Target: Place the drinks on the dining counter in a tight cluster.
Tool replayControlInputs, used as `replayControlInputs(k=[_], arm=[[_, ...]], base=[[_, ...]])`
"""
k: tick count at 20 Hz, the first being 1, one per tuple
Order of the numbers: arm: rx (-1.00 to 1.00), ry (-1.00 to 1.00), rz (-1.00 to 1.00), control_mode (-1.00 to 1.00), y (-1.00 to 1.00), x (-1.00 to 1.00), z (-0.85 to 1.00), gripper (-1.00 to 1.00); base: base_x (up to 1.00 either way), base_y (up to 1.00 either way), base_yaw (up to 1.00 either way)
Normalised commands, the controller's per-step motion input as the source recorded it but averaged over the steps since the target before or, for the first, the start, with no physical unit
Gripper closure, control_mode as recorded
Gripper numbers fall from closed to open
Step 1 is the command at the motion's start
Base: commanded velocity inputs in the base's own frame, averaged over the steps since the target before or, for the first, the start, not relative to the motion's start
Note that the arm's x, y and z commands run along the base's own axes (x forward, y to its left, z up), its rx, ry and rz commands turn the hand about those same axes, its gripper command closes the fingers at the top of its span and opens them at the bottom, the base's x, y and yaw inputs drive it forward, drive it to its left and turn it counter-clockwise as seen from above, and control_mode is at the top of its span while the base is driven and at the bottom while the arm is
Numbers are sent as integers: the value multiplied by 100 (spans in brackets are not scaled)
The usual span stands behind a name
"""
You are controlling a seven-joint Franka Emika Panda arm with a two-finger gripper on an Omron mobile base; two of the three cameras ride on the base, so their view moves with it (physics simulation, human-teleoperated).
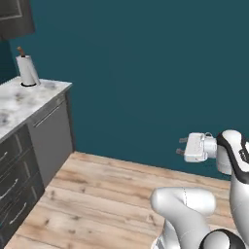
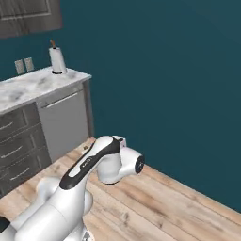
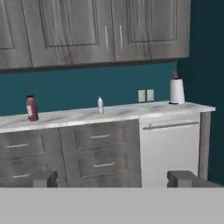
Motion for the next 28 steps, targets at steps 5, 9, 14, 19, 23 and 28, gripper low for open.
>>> replayControlInputs(k=[5,9,14,19,23,28], arm=[[0,0,0,100,0,0,0,-100],[0,0,0,100,0,0,0,-100],[0,0,0,100,0,0,0,-100],[0,0,0,100,0,0,0,-100],[0,0,0,100,0,0,0,-100],[0,0,0,100,0,0,0,-100]], base=[[0,0,100],[2,0,94],[30,-4,66],[52,-15,19],[52,-32,18],[62,-34,11]])
